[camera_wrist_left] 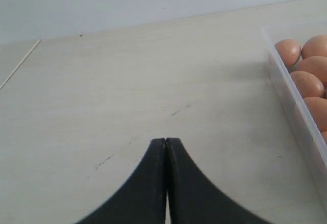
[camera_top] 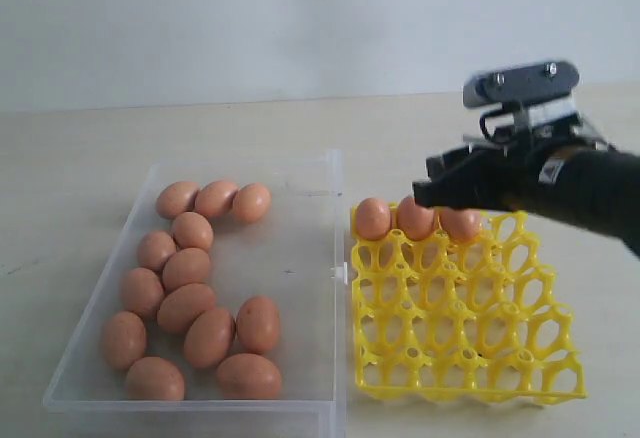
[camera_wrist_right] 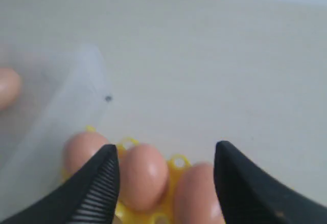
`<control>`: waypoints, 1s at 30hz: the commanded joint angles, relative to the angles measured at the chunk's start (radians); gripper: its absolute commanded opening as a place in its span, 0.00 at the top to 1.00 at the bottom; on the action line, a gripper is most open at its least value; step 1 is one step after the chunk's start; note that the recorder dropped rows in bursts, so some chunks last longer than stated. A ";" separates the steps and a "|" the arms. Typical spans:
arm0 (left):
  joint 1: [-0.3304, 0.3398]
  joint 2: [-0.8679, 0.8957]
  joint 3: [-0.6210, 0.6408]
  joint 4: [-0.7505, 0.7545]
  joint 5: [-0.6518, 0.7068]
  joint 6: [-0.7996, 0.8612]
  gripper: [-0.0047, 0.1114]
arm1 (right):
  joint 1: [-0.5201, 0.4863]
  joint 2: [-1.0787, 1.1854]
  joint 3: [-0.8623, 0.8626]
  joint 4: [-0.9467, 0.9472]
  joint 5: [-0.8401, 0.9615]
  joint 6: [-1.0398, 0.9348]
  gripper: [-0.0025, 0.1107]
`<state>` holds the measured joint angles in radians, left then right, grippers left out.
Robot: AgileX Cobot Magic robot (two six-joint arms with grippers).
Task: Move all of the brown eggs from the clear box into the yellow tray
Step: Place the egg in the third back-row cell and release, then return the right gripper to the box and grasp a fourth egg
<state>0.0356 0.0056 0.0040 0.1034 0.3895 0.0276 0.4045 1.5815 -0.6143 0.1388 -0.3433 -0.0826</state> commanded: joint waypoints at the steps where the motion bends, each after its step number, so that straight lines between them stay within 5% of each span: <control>1: -0.006 -0.006 -0.004 -0.002 -0.009 -0.005 0.96 | 0.084 -0.159 -0.176 -0.029 0.358 -0.003 0.67; 5: -0.006 -0.006 -0.004 -0.002 -0.009 -0.005 0.96 | 0.191 -0.114 -0.399 -0.029 0.671 -0.003 0.78; 11: -0.006 -0.006 -0.004 -0.002 -0.009 -0.005 0.96 | 0.340 0.090 -0.639 -0.025 0.905 -0.025 0.98; 14: -0.006 -0.006 -0.004 -0.002 -0.009 -0.005 0.96 | 0.381 0.202 -0.719 -0.016 1.004 -0.024 0.91; 21: -0.006 -0.006 -0.004 -0.002 -0.009 -0.005 0.96 | 0.409 0.398 -0.846 0.069 1.237 0.027 0.47; 30: -0.006 -0.006 -0.004 -0.002 -0.009 -0.005 0.96 | 0.409 0.494 -0.898 0.071 1.220 0.063 0.45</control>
<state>0.0356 0.0056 0.0040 0.1034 0.3895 0.0276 0.8138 2.0518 -1.4959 0.2102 0.8821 -0.0269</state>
